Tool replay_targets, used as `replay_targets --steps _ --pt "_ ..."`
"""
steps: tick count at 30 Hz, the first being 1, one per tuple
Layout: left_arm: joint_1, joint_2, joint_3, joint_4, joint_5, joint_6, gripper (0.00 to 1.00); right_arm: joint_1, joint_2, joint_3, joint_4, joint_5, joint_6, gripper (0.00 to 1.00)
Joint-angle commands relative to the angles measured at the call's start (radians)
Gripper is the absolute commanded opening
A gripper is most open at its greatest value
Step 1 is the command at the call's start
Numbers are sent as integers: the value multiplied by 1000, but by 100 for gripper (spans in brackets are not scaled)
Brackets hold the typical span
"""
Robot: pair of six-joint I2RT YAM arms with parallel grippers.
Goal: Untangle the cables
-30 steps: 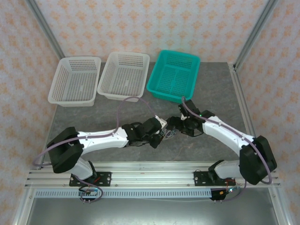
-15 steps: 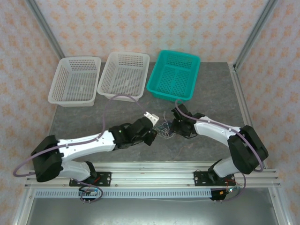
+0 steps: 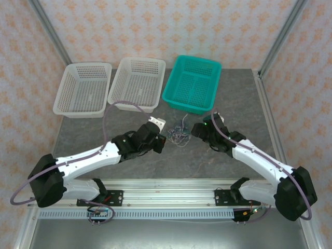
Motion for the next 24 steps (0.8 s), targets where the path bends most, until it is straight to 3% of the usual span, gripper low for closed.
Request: replay_targets --steps 1,6,10,12,13,18,24 --pt "-1 23 16 25 25 9 0 50 43 37 109 -154 -40 84" --pt "-3 32 13 43 48 16 0 105 304 191 116 -207 52 86" --pt "-10 4 -12 50 42 13 0 149 512 335 -3 -76 186 88" --pt "-12 -19 -28 52 28 10 0 149 589 381 -25 -81 218 88" --pt "-12 -34 -35 48 14 6 0 149 623 396 -43 -69 230 84" --pt "-11 -115 -56 -22 -134 -32 0 129 614 303 -42 118 301 33" --pt "10 -195 -71 -97 -310 -81 0 3 491 133 -70 188 366 29"
